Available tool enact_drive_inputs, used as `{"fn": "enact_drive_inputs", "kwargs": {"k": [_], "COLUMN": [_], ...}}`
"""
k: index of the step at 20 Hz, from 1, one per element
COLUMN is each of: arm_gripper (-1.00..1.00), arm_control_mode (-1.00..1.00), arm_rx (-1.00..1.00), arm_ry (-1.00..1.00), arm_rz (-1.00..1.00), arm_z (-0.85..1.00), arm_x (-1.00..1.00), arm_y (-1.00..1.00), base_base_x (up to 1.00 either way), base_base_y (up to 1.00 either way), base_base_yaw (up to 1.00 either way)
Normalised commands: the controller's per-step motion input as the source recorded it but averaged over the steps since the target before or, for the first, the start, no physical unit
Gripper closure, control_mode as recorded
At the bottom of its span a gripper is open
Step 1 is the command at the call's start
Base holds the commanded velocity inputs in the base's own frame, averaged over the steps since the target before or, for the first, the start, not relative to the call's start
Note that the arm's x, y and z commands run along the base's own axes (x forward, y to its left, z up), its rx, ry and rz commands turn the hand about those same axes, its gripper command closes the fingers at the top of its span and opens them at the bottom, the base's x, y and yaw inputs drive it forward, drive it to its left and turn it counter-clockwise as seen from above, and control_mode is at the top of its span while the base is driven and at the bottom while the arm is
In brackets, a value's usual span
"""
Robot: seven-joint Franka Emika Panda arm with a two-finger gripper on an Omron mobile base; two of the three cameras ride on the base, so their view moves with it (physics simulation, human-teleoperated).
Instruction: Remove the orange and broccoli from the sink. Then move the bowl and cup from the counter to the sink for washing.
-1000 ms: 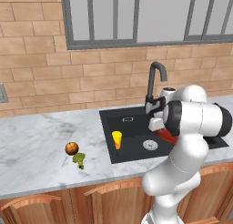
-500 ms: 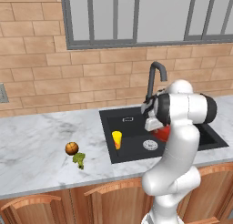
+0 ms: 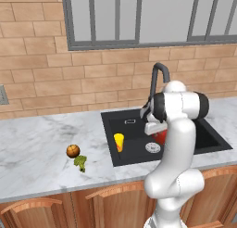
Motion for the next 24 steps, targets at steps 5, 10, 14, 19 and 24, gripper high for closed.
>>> {"fn": "enact_drive_inputs", "kwargs": {"k": [5, 10, 14, 19, 24], "arm_gripper": [1.0, 1.0, 1.0, 1.0, 1.0], "arm_control_mode": [-1.0, -1.0, -1.0, -1.0, -1.0], "arm_rx": [-0.04, -0.04, -0.04, -0.03, -0.02], "arm_ry": [0.0, 0.0, 0.0, 0.01, 0.05], "arm_rz": [-0.02, -0.02, -0.04, -0.03, -0.03], "arm_z": [-0.33, -0.34, -0.33, -0.27, -0.28], "arm_x": [0.34, 0.33, 0.32, 0.3, 0.26], "arm_y": [0.01, 0.0, 0.0, 0.0, 0.0], "base_base_x": [0.0, 0.0, 0.0, 0.0, 0.0], "base_base_y": [0.0, 0.0, 0.0, 0.0, 0.0], "base_base_yaw": [0.0, 0.0, 0.0, 0.0, 0.0]}}
